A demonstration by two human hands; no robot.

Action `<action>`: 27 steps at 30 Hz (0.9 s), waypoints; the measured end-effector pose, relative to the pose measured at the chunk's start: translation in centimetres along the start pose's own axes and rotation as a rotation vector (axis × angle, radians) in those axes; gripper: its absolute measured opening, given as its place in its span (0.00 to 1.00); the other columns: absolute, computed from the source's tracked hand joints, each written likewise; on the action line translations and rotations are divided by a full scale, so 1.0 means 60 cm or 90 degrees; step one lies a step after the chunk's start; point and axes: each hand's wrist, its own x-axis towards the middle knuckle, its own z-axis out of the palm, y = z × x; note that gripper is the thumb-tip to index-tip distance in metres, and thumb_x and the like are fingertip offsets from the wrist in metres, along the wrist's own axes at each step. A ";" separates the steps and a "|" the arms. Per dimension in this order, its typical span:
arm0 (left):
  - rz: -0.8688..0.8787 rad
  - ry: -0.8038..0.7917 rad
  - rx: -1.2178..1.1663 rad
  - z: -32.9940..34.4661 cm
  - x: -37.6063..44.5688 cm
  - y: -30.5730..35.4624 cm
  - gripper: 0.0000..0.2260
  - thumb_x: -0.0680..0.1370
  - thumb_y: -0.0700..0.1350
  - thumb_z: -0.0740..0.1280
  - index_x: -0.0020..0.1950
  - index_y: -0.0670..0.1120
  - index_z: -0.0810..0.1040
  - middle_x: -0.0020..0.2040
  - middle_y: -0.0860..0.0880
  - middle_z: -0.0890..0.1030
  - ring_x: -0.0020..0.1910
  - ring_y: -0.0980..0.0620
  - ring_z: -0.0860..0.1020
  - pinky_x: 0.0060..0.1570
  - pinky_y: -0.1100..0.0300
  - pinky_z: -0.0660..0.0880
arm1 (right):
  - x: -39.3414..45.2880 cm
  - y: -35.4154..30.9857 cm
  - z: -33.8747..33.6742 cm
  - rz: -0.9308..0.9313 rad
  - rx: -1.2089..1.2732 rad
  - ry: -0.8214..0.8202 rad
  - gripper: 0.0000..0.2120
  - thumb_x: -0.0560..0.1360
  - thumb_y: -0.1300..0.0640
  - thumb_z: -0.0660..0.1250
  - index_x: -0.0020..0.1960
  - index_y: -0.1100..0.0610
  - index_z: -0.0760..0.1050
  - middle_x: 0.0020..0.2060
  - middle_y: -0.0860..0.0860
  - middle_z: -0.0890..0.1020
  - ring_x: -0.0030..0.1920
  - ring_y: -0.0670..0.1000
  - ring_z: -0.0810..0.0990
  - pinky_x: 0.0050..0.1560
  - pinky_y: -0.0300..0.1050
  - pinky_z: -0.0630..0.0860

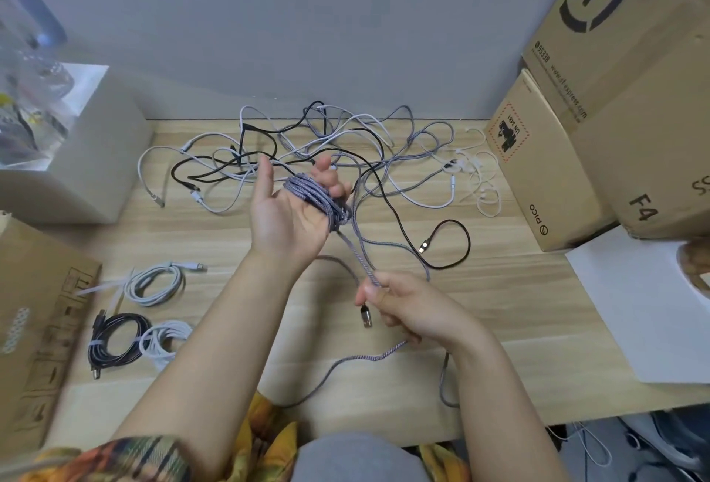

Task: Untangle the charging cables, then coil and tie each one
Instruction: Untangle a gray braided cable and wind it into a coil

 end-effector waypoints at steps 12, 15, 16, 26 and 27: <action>-0.414 -0.202 1.030 -0.010 -0.036 -0.035 0.39 0.71 0.71 0.44 0.39 0.40 0.80 0.21 0.47 0.74 0.22 0.50 0.72 0.32 0.62 0.69 | -0.019 -0.048 -0.004 0.005 -0.410 0.345 0.08 0.71 0.57 0.63 0.43 0.45 0.77 0.32 0.46 0.74 0.44 0.54 0.75 0.38 0.43 0.62; -0.438 -0.269 0.920 -0.012 -0.040 -0.021 0.26 0.74 0.64 0.61 0.34 0.42 0.81 0.17 0.48 0.67 0.21 0.49 0.66 0.38 0.58 0.71 | -0.006 -0.022 -0.010 -0.066 -0.375 0.459 0.08 0.70 0.60 0.66 0.43 0.48 0.80 0.31 0.45 0.77 0.43 0.54 0.74 0.41 0.42 0.63; -0.436 -0.288 0.885 -0.011 -0.041 -0.017 0.22 0.74 0.60 0.64 0.33 0.43 0.80 0.17 0.48 0.66 0.20 0.50 0.64 0.38 0.58 0.71 | 0.000 -0.011 -0.014 -0.105 -0.345 0.481 0.08 0.69 0.63 0.67 0.41 0.50 0.81 0.28 0.43 0.74 0.40 0.53 0.73 0.42 0.42 0.64; -0.229 -0.048 0.759 -0.043 -0.031 0.039 0.15 0.70 0.53 0.66 0.29 0.46 0.68 0.16 0.52 0.58 0.16 0.53 0.56 0.34 0.61 0.73 | -0.017 0.026 -0.049 -0.150 0.052 0.356 0.16 0.67 0.72 0.72 0.37 0.50 0.81 0.35 0.46 0.82 0.34 0.39 0.79 0.38 0.35 0.76; -0.224 -0.039 0.774 -0.045 -0.032 0.043 0.16 0.69 0.53 0.67 0.28 0.46 0.67 0.16 0.51 0.58 0.17 0.53 0.56 0.34 0.61 0.73 | -0.018 0.028 -0.051 -0.140 0.103 0.354 0.16 0.68 0.72 0.71 0.36 0.51 0.81 0.31 0.47 0.82 0.30 0.41 0.78 0.33 0.34 0.75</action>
